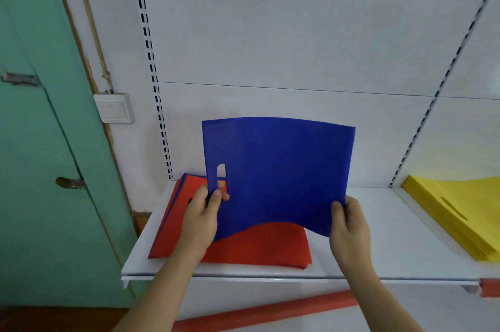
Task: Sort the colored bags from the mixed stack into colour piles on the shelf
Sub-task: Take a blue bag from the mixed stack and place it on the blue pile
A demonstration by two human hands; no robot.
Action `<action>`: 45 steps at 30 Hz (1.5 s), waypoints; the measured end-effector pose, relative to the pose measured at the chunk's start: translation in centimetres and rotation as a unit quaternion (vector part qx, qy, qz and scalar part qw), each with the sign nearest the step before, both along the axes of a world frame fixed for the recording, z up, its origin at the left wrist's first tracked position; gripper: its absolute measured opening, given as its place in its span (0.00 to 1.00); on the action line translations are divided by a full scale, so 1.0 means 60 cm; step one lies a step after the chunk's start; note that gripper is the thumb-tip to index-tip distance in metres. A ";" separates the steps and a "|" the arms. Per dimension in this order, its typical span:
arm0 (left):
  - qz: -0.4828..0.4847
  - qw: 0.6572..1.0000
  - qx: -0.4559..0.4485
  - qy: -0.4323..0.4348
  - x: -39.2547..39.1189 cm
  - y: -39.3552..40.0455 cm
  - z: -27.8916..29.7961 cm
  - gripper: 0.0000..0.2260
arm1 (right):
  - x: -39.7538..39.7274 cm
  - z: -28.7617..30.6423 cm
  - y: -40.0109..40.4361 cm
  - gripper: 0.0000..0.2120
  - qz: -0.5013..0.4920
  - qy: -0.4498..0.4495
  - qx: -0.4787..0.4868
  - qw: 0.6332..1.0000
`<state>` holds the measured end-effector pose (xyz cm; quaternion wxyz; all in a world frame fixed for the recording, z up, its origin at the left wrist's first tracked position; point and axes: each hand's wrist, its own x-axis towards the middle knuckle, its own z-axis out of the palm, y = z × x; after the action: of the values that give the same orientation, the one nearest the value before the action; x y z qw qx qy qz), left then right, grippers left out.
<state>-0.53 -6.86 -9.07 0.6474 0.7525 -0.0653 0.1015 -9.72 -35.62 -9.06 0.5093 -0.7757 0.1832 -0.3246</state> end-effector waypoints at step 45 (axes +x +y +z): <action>-0.302 0.913 0.151 -0.229 -0.504 -1.167 0.024 0.17 | -0.840 -0.042 -0.889 0.24 -0.413 0.117 -0.217 0.876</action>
<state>-30.78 -76.86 -7.63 0.4929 0.7420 -0.4505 0.0593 -60.14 -88.96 -11.58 0.1222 -0.7527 0.4700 -0.4445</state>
